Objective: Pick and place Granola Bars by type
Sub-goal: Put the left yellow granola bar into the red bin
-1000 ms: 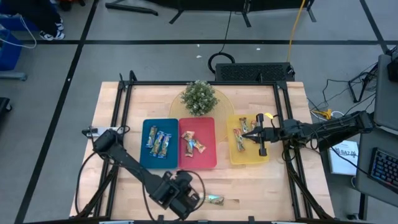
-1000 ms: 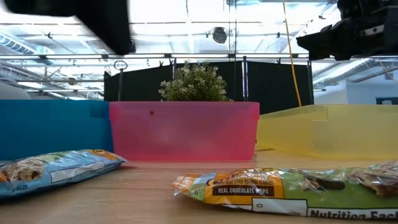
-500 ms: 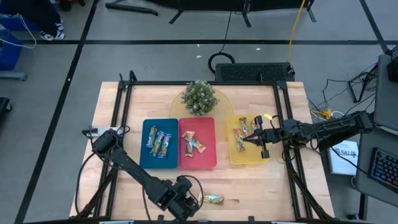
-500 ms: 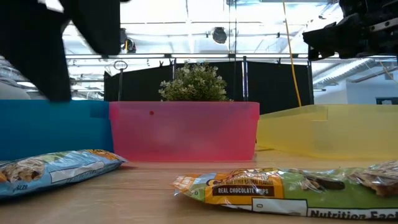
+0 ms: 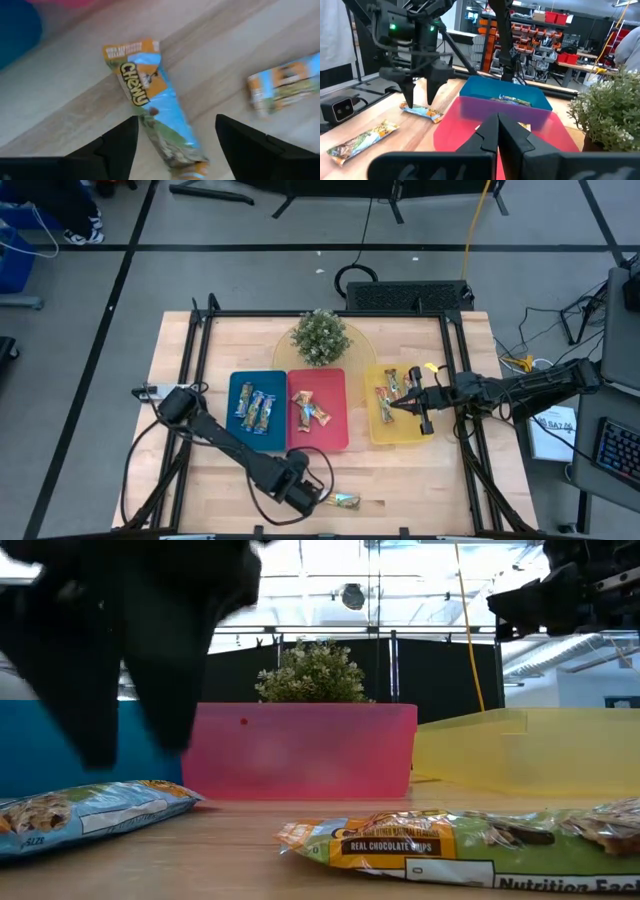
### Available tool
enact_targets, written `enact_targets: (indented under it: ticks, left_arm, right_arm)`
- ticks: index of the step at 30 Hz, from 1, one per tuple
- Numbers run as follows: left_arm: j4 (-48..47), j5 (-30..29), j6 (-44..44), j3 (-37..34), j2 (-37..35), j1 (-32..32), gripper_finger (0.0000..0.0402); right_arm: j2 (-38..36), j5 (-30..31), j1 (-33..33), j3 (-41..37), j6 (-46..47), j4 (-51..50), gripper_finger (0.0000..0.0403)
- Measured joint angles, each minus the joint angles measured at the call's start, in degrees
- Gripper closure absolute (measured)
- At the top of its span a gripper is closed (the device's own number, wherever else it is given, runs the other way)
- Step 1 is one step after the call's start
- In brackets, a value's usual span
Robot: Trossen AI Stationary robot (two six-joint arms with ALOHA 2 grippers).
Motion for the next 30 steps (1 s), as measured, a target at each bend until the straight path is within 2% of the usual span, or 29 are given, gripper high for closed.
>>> enact_targets:
  ticks: [4, 11, 19, 30]
  left_arm:
    - [-0.36, 4.07, 1.10, -0.02, 3.41, 0.30, 0.0167]
    - [0.26, 5.28, 5.79, 0.22, 5.42, 1.18, 0.0222]
    - [-0.21, 5.46, 6.43, 0.15, 5.59, 1.35, 0.0275]
    - [0.25, 4.27, 6.08, -0.22, 3.79, 0.83, 0.0278]
  right_arm:
    - [0.01, 0.01, 0.00, 0.00, 0.02, -1.61, 0.0403]
    - [0.00, 0.02, 0.00, 0.00, 2.46, -2.85, 0.0403]
    - [-0.02, 0.00, 0.00, 0.00, 2.78, -2.96, 0.0403]
    - [-0.02, -0.02, 0.00, 0.00, 3.83, -4.24, 0.0403]
